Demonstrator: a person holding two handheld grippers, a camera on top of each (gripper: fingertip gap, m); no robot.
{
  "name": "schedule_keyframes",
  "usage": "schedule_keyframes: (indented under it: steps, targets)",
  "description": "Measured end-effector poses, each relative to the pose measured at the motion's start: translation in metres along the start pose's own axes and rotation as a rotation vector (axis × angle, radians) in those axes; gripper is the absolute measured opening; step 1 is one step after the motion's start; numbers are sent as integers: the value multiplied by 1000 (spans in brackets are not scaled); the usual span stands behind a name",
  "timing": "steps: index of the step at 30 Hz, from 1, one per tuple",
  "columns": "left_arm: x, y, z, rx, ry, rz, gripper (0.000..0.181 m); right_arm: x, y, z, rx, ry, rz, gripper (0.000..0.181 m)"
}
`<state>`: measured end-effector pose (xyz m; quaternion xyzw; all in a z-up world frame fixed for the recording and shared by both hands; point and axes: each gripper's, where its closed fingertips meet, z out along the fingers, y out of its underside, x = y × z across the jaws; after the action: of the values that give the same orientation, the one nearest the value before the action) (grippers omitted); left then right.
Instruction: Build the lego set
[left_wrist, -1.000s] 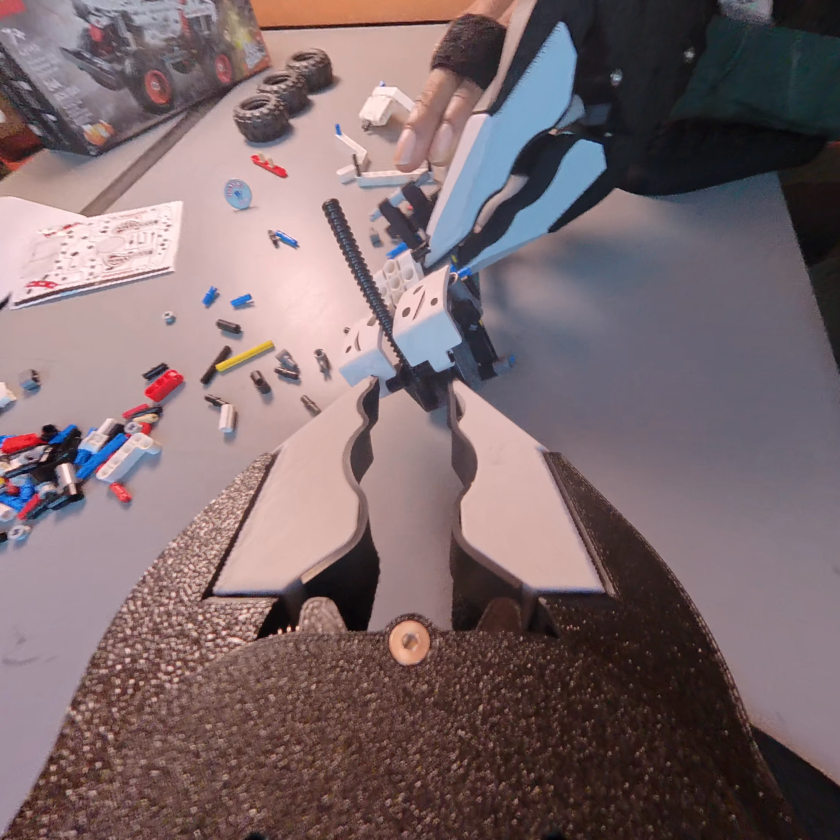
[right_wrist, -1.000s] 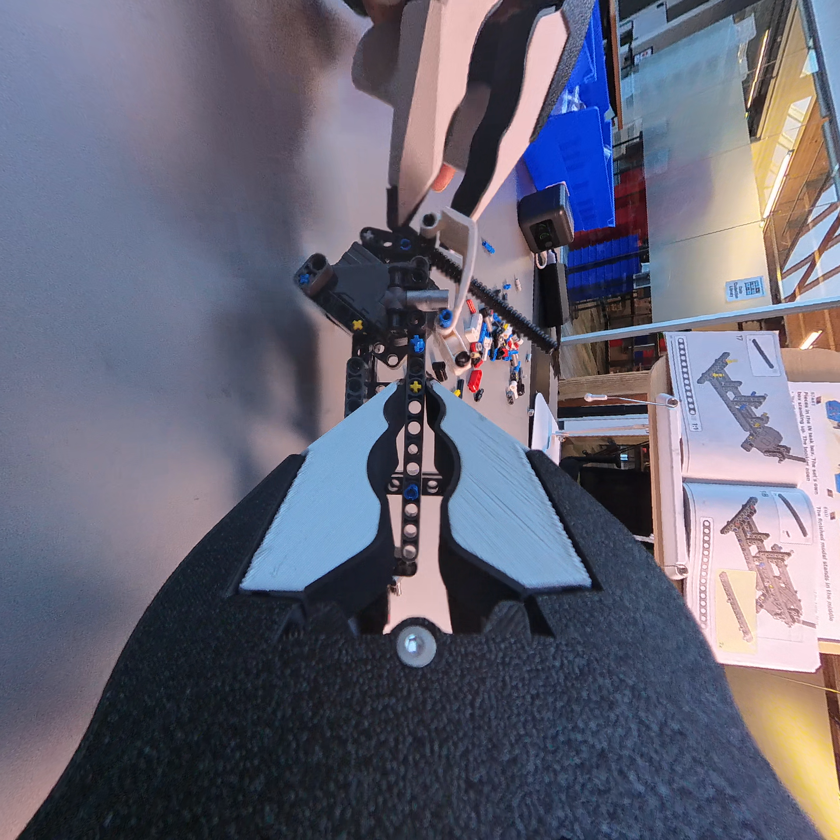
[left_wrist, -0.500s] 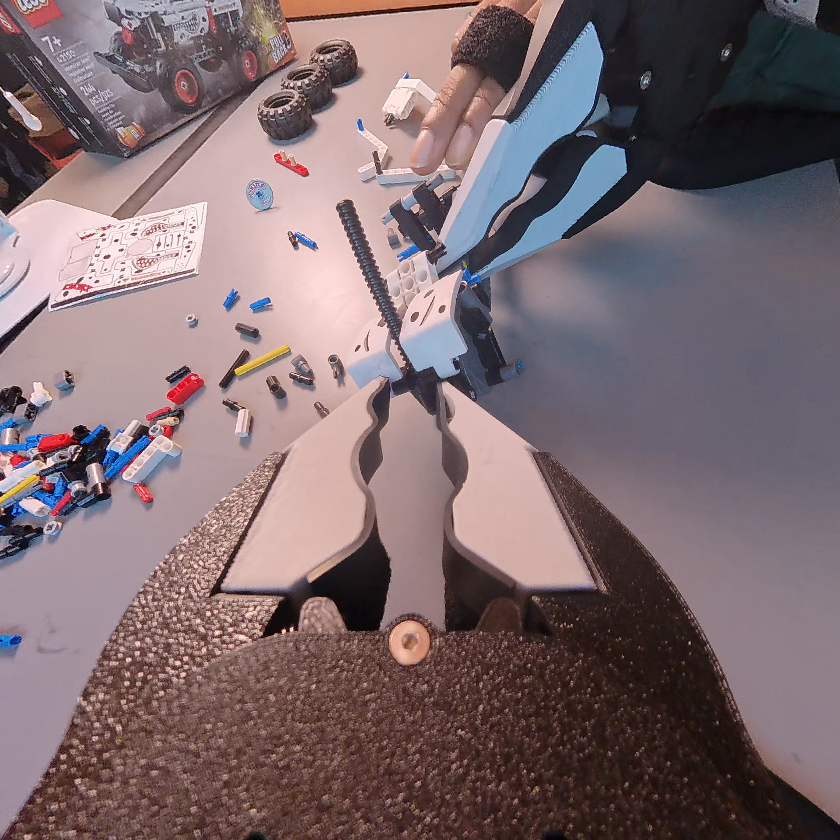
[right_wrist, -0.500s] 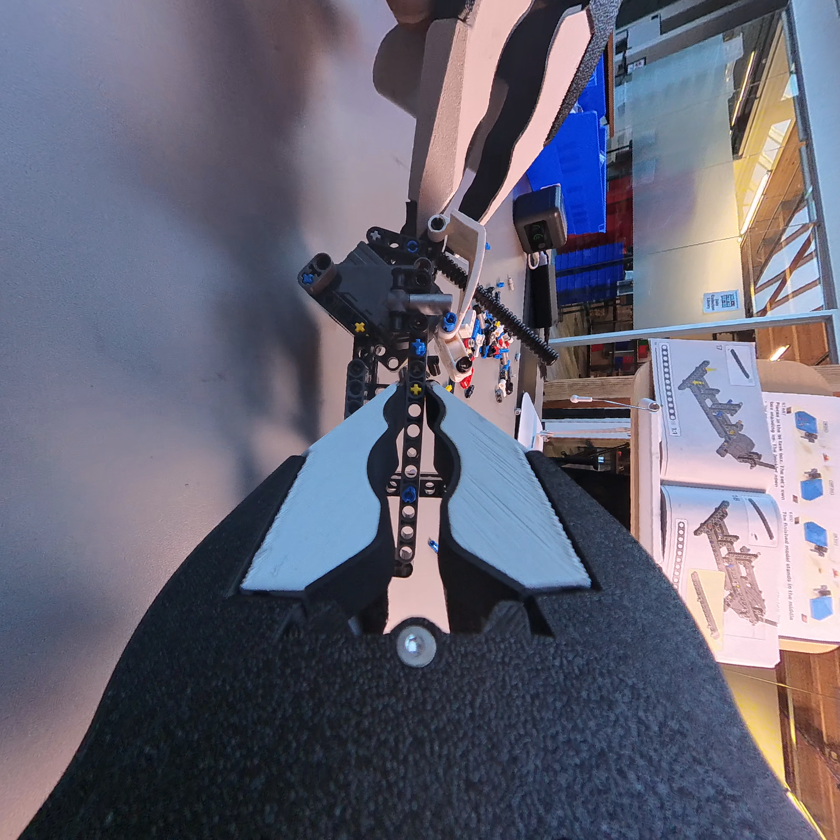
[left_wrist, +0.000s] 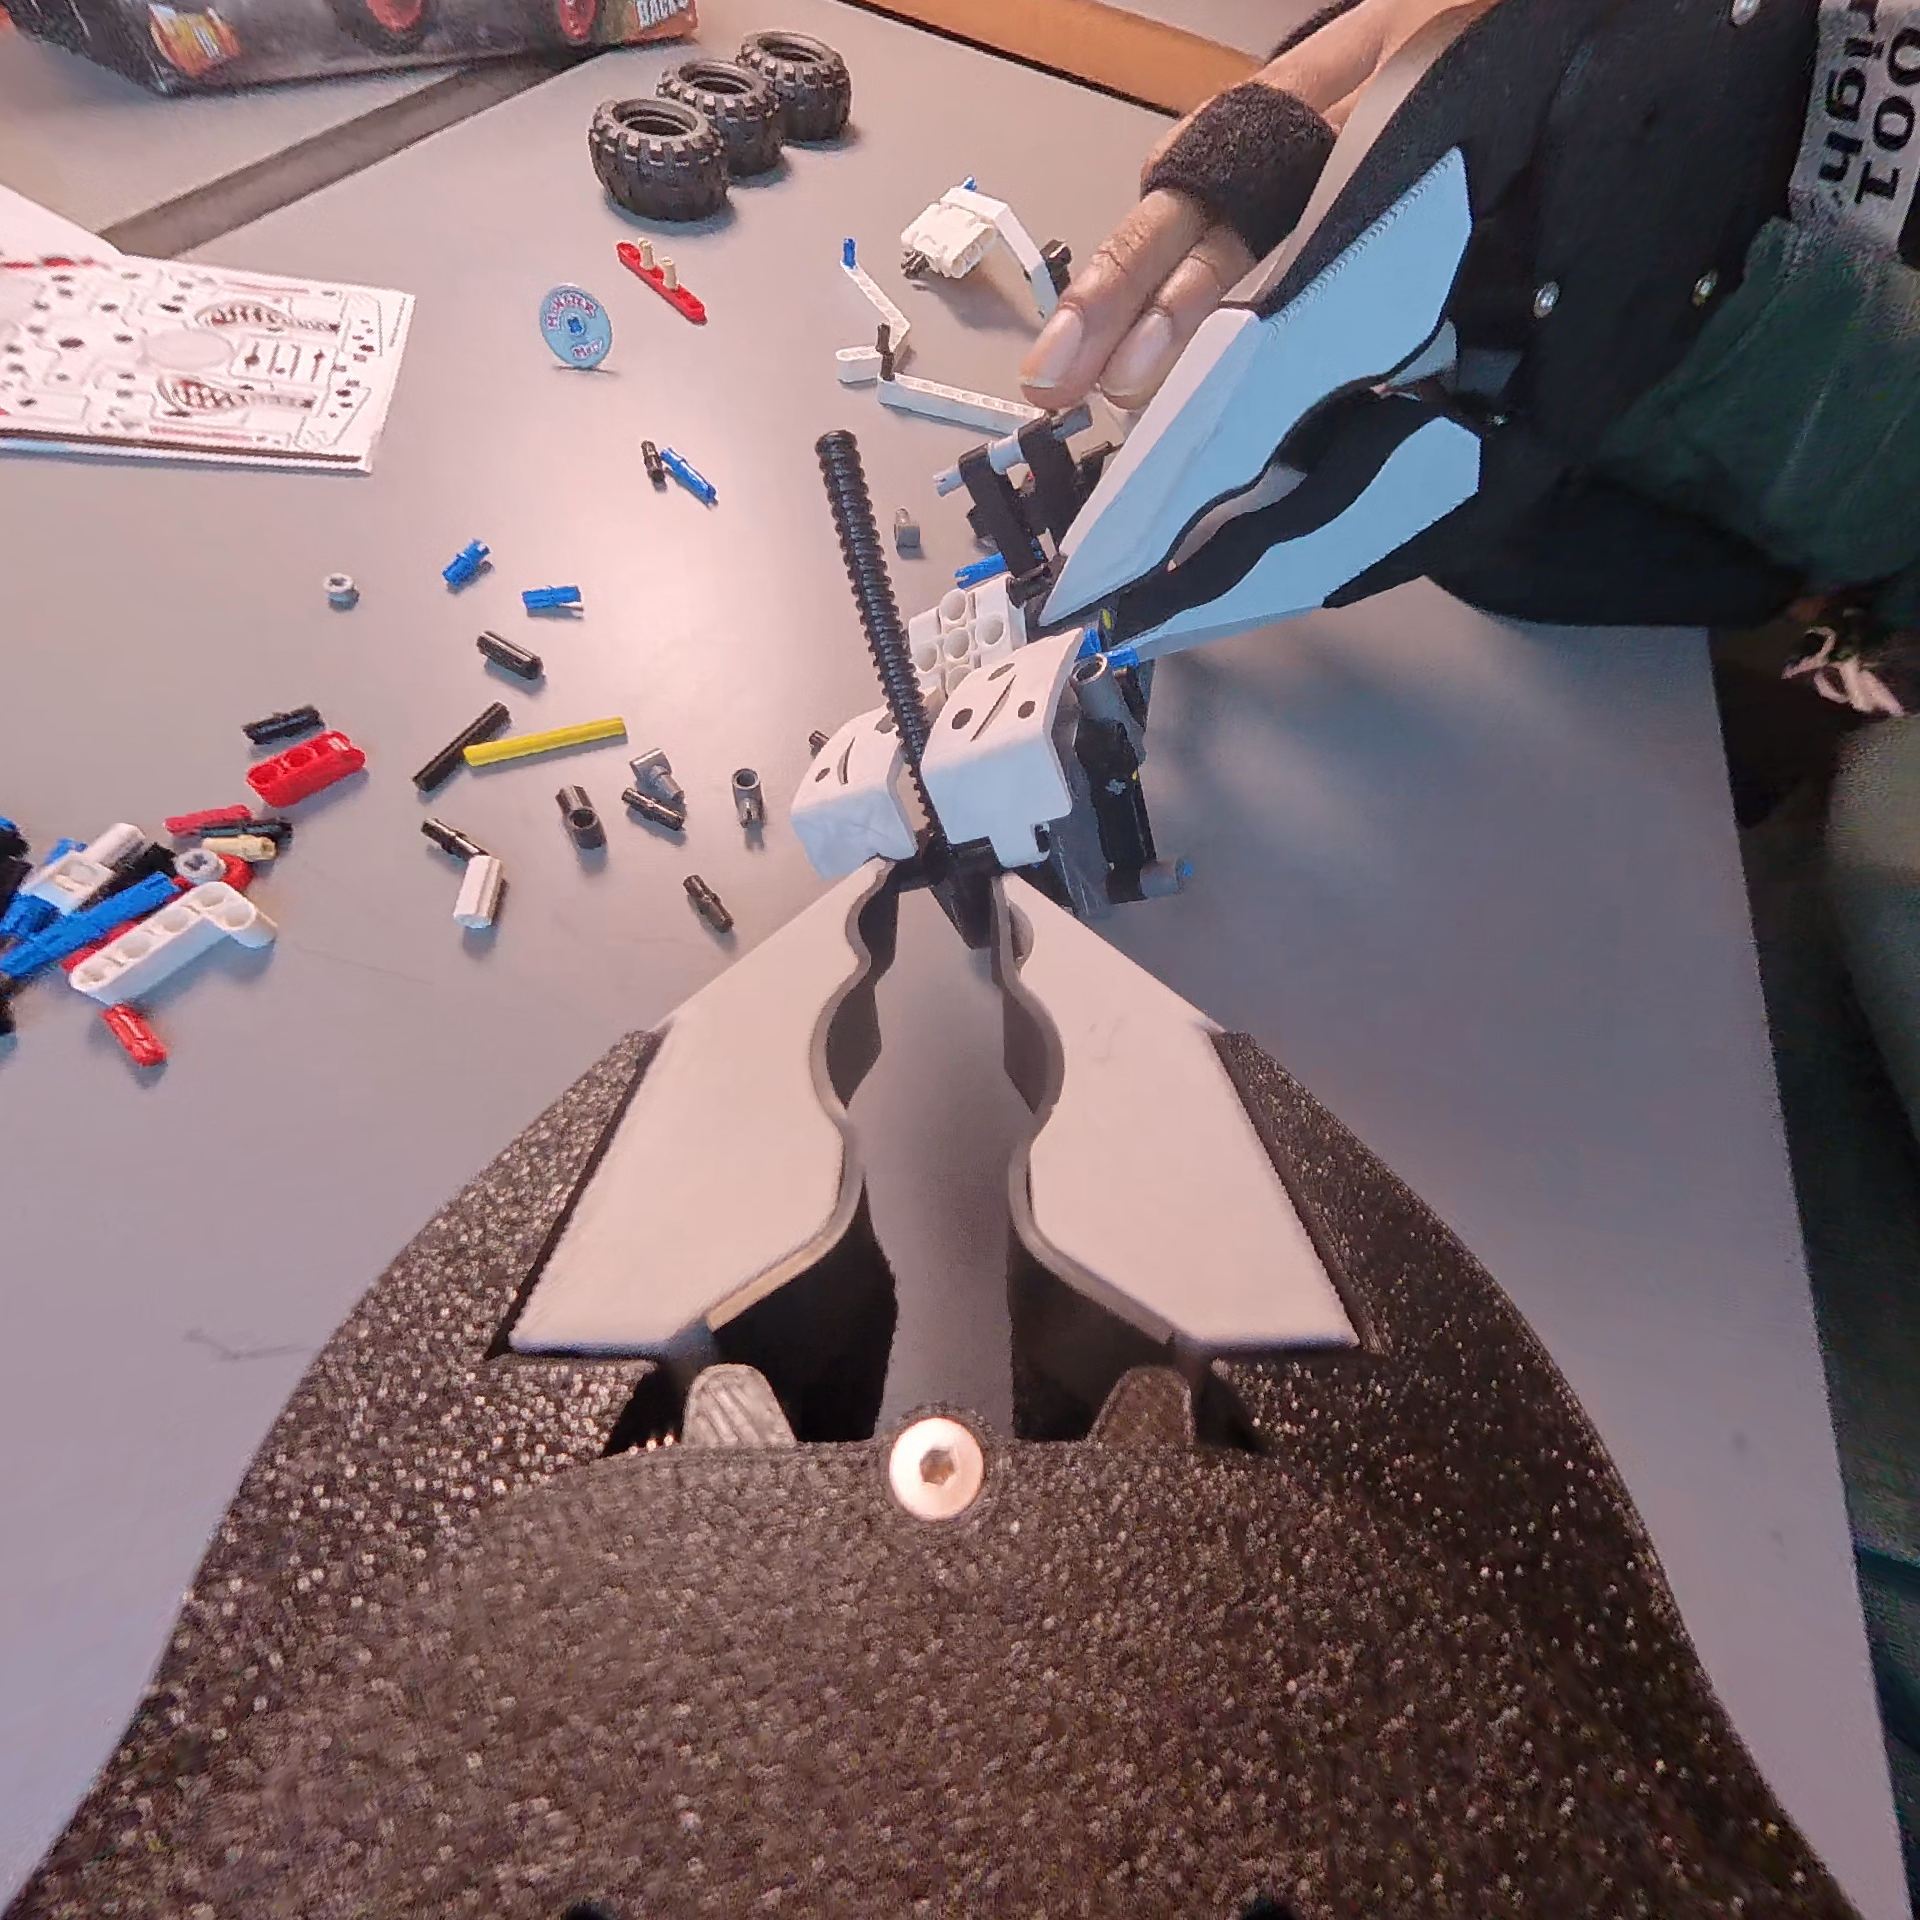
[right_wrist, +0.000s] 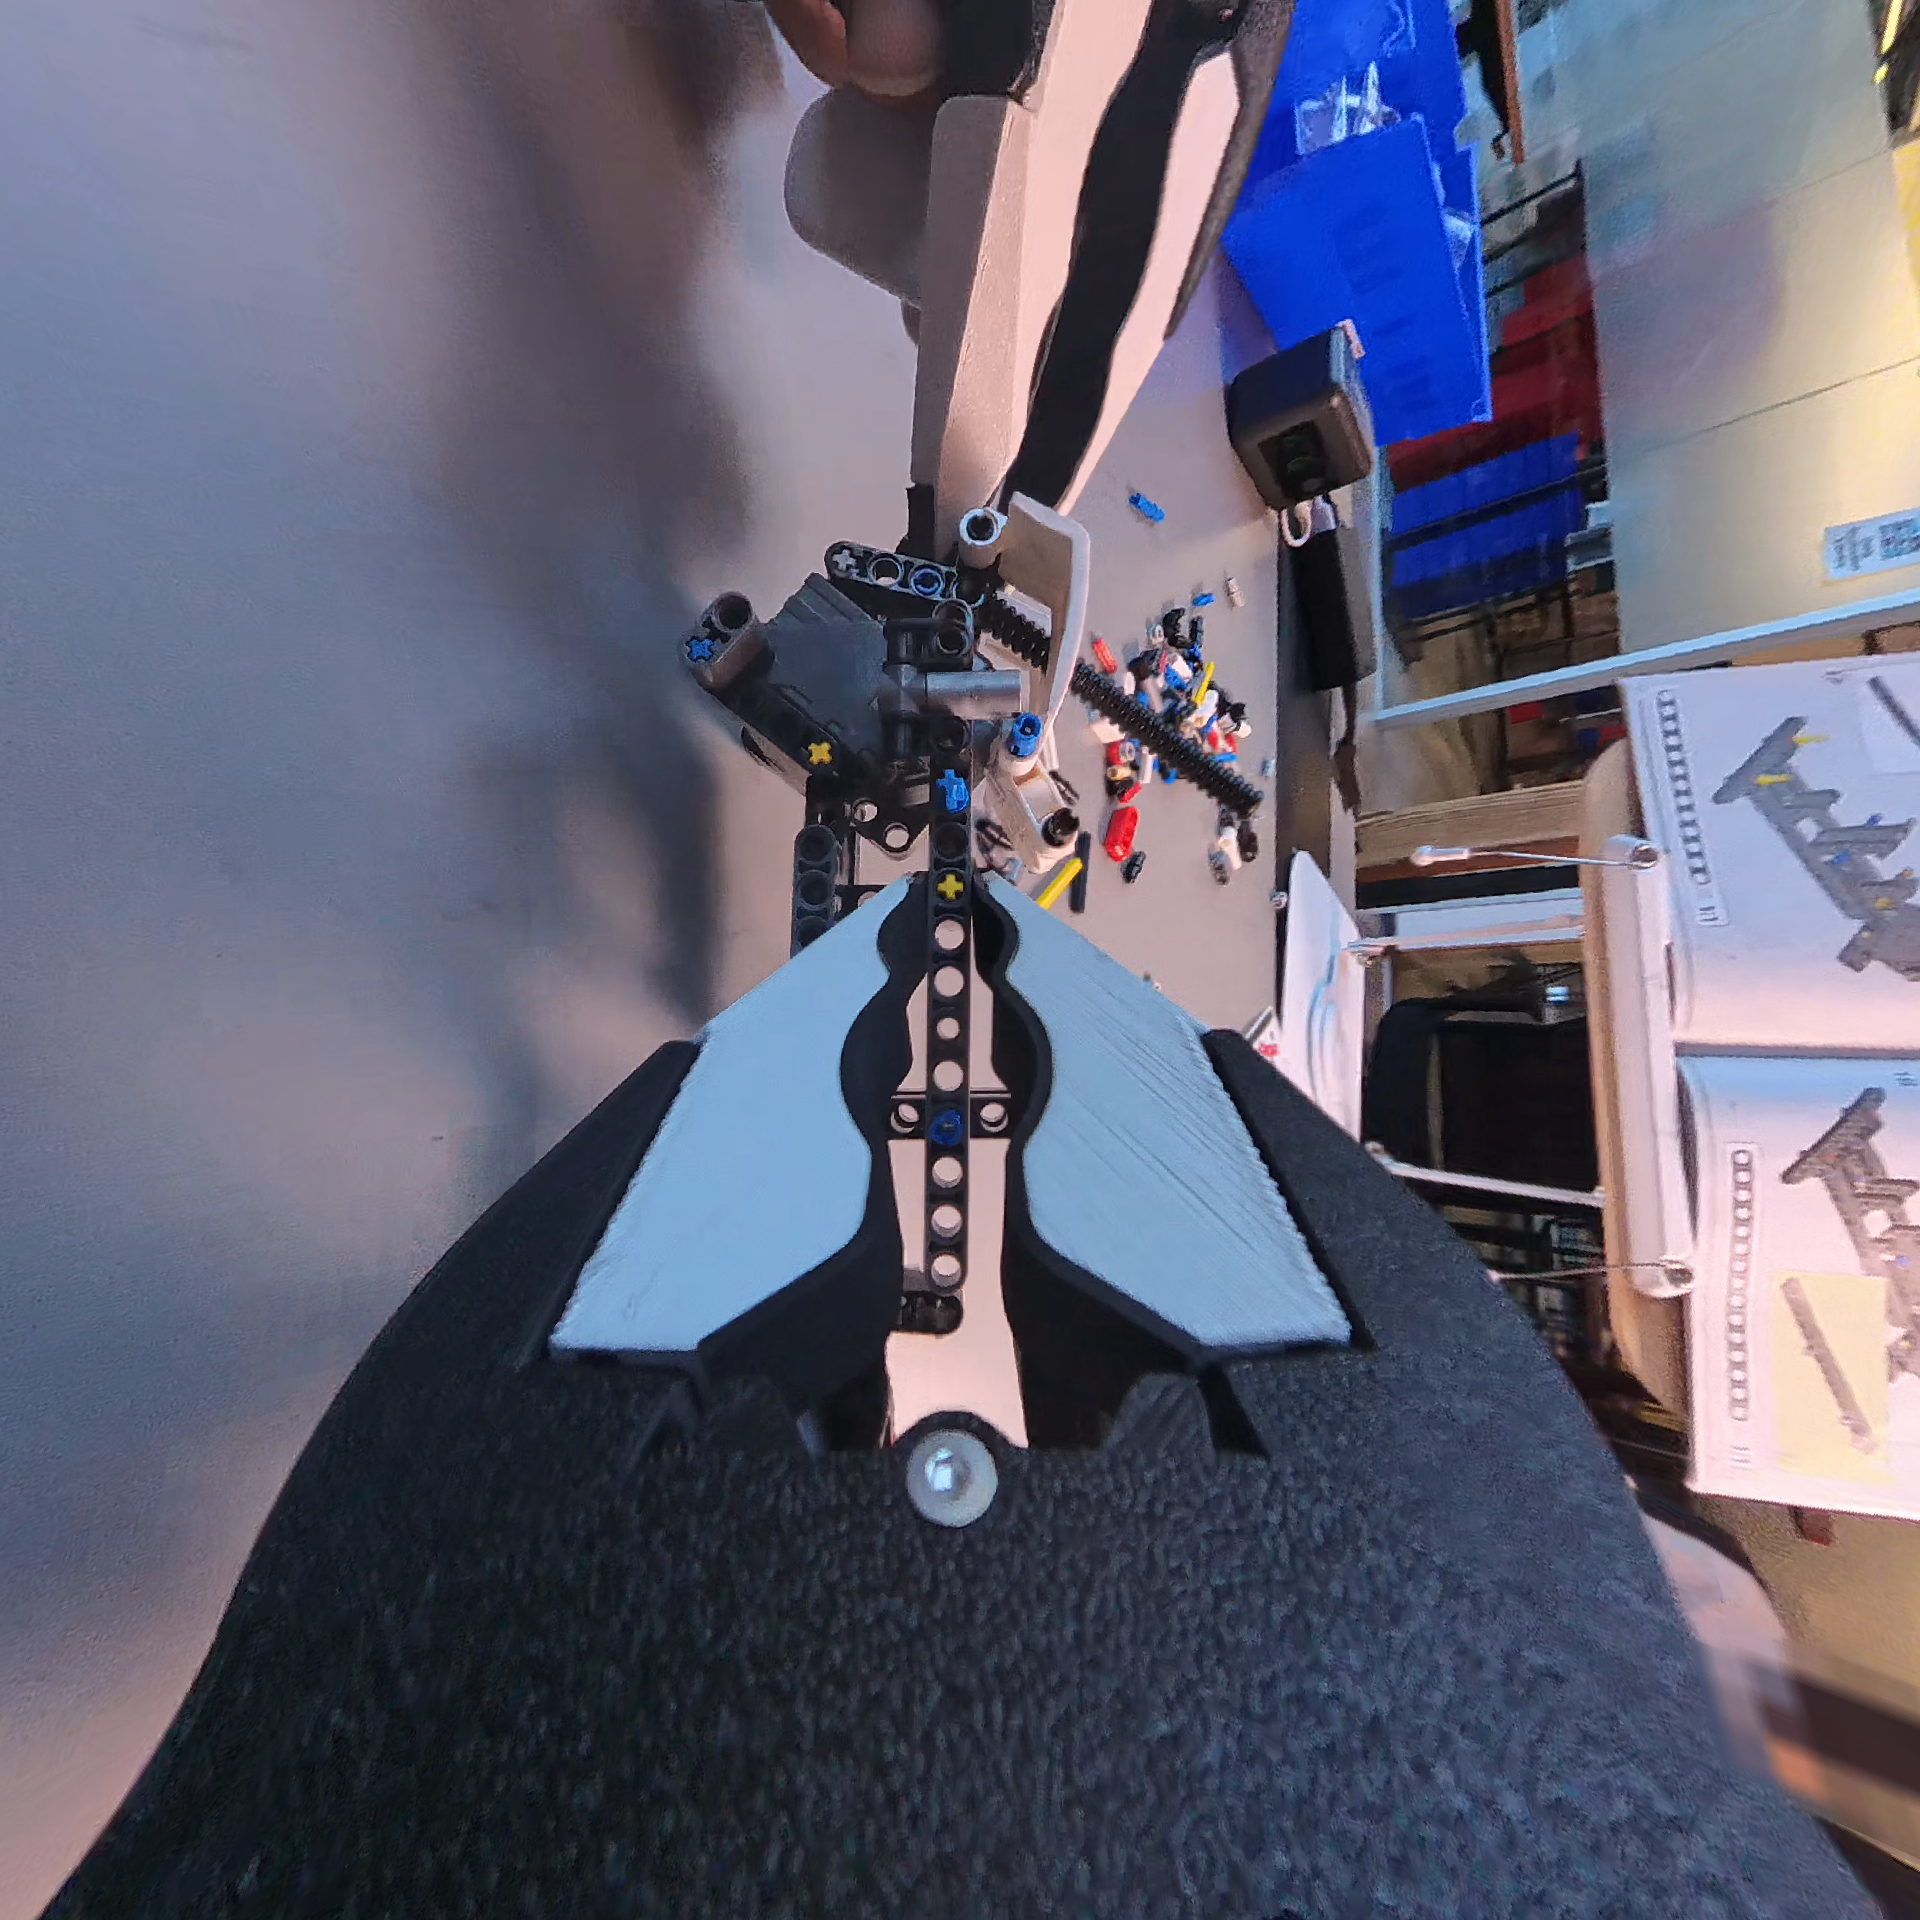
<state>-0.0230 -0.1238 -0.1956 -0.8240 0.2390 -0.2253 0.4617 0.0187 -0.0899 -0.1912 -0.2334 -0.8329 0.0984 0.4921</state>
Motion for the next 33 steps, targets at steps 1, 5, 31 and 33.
schedule_keyframes:
  steps: [1, 5, 31, 33]
  targets:
    - [-1, 0, 0, 1, 15, -31, 16, 0, 0, 0, -2, -15, 20, 7]
    - [-4, 0, 1, 2, 36, -79, 15, 1, 2, 0, -7, -54, 66, 7]
    - [-11, -3, -18, 49, -48, -34, 0, 4, 4, -3, 16, 17, 45, 8]
    - [-6, -9, -20, 85, -24, -37, 6, 3, 3, -4, 17, 23, 32, 8]
